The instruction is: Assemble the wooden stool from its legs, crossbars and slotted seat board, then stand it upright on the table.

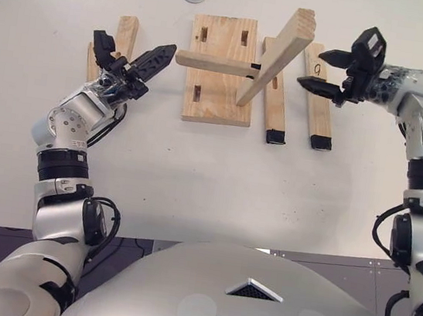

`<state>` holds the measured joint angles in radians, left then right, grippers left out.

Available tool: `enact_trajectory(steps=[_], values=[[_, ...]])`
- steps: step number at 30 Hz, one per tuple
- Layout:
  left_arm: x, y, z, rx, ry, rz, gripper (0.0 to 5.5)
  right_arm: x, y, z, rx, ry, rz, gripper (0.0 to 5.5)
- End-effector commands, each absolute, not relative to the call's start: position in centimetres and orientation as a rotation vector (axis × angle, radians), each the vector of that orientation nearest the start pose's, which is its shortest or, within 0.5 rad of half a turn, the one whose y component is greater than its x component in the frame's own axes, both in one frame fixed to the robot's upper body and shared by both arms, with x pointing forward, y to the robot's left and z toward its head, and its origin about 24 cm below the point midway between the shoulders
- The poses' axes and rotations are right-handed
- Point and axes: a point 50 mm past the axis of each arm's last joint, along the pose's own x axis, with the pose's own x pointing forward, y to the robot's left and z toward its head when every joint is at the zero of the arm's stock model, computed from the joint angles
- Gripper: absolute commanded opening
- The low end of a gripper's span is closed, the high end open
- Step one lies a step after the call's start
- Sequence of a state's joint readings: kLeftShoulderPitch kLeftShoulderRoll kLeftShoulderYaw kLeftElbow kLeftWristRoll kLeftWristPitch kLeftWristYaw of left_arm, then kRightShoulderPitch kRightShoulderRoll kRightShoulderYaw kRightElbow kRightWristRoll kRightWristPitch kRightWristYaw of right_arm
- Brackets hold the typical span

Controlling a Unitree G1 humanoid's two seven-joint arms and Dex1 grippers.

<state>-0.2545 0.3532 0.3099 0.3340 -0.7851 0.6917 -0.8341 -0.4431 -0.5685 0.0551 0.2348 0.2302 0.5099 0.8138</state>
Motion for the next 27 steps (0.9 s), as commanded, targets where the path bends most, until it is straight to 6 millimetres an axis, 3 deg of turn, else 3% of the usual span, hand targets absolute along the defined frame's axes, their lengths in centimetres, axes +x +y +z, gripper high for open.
enact_trajectory(steps=[1,12,20,22,24,27], values=[[26.9,23.1,4.3,-0.777,0.292,-0.632,4.53,29.2,-21.4,8.0,-0.102,0.467,0.525,3.72],[26.9,23.2,4.7,-0.819,0.269,-0.599,4.53,25.5,-20.6,4.5,0.058,0.715,0.320,3.72],[27.3,23.4,5.1,-0.702,0.232,-0.552,4.53,25.0,-21.3,3.4,-0.102,0.777,0.269,2.43],[27.9,23.7,7.7,-0.652,0.130,-0.572,4.53,25.7,-21.4,4.2,-0.100,0.710,0.239,2.06],[28.4,23.9,11.0,-0.619,0.026,-0.614,4.53,27.0,-21.4,5.9,-0.065,0.572,0.216,2.03],[29.2,23.4,16.0,-0.533,-0.087,-0.718,4.53,29.7,-21.5,10.6,-0.037,0.230,0.206,2.03]])
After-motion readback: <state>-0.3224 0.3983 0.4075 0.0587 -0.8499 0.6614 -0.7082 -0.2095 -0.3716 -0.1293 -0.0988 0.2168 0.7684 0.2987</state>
